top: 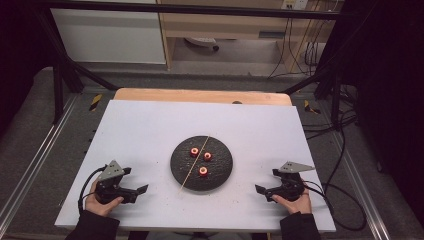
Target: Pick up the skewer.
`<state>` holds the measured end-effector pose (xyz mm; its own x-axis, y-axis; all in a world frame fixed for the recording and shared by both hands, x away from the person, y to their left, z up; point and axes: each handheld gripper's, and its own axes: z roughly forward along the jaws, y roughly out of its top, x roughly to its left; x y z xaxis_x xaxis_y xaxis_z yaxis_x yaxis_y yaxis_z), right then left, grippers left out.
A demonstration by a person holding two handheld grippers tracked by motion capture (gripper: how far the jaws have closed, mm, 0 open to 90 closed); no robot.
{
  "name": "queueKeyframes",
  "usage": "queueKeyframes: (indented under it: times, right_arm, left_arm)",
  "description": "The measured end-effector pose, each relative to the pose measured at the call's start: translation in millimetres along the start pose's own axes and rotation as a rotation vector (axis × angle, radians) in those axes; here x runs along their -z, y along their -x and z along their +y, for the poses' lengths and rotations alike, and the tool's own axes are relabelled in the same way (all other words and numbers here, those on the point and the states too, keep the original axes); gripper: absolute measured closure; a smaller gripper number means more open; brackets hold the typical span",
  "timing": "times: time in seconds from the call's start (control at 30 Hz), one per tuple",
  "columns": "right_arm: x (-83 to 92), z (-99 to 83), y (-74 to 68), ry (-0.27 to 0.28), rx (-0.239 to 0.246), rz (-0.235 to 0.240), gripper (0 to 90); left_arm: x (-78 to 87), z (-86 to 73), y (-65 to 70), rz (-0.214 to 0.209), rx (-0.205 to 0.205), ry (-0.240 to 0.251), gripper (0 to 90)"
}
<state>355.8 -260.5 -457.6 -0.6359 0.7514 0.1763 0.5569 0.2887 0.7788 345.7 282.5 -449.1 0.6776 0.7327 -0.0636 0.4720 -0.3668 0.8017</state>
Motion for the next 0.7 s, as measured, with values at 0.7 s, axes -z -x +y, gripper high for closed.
queueKeyframes:
  times: [0.7]
  right_arm:
    - [2.1,0.9,1.0,0.001,0.004,-0.008,1.0]
  left_arm:
    - [-2.9,11.7,11.4,0.002,-0.016,-0.007,4.3]
